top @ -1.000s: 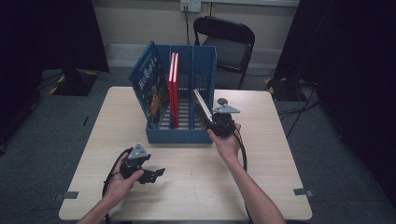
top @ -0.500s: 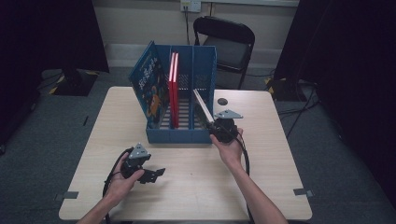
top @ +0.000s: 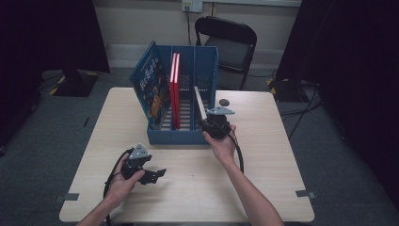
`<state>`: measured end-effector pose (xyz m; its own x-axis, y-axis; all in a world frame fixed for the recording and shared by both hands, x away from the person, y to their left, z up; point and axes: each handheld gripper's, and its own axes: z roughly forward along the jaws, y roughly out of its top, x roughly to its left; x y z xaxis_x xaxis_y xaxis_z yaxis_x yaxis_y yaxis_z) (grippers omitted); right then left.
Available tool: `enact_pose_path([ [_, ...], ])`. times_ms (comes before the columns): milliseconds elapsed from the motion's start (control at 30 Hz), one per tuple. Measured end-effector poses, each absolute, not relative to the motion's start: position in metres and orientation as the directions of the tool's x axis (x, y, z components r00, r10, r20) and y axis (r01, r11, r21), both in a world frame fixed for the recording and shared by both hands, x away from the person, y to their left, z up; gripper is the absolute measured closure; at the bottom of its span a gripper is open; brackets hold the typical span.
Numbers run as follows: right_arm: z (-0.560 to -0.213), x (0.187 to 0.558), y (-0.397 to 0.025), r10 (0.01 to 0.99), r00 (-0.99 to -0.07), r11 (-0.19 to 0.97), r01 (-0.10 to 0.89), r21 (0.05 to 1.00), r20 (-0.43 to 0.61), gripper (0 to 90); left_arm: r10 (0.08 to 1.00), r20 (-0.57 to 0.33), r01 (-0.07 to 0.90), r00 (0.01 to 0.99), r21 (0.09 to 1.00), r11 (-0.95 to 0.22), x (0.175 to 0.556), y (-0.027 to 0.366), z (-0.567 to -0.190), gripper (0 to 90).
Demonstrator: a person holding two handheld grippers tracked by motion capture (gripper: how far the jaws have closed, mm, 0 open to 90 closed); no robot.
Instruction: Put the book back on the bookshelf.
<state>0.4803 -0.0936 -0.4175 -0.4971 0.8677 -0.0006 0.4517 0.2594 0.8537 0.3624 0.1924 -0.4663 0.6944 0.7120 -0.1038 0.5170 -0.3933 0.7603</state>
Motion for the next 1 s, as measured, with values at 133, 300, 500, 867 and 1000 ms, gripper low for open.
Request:
enact_pose_path([
  [133, -0.417, 0.485, -0.088, 0.868, -0.497, 0.261, 0.452, 0.853, -0.002, 69.0, 0.716, -0.107, 0.522, 0.689, 0.76, -0.388, 0.361, 0.194, -0.466, 16.1],
  [300, -0.415, 0.492, -0.081, 0.866, -0.501, 0.261, 0.456, 0.851, 0.002, 67.6, 0.723, -0.108, 0.529, 0.683, 0.755, -0.387, 0.359, 0.197, -0.468, 16.1],
  [500, -0.413, 0.501, -0.073, 0.868, -0.496, 0.264, 0.463, 0.846, 0.001, 67.0, 0.728, -0.107, 0.531, 0.677, 0.756, -0.383, 0.357, 0.197, -0.467, 16.1],
  [867, -0.408, 0.519, -0.065, 0.878, -0.478, 0.267, 0.478, 0.836, -0.007, 66.7, 0.724, -0.106, 0.528, 0.682, 0.756, -0.387, 0.359, 0.197, -0.467, 16.1],
  [1000, -0.409, 0.524, -0.063, 0.88, -0.474, 0.283, 0.488, 0.826, -0.021, 66.8, 0.72, -0.105, 0.523, 0.686, 0.759, -0.388, 0.359, 0.196, -0.468, 16.1],
])
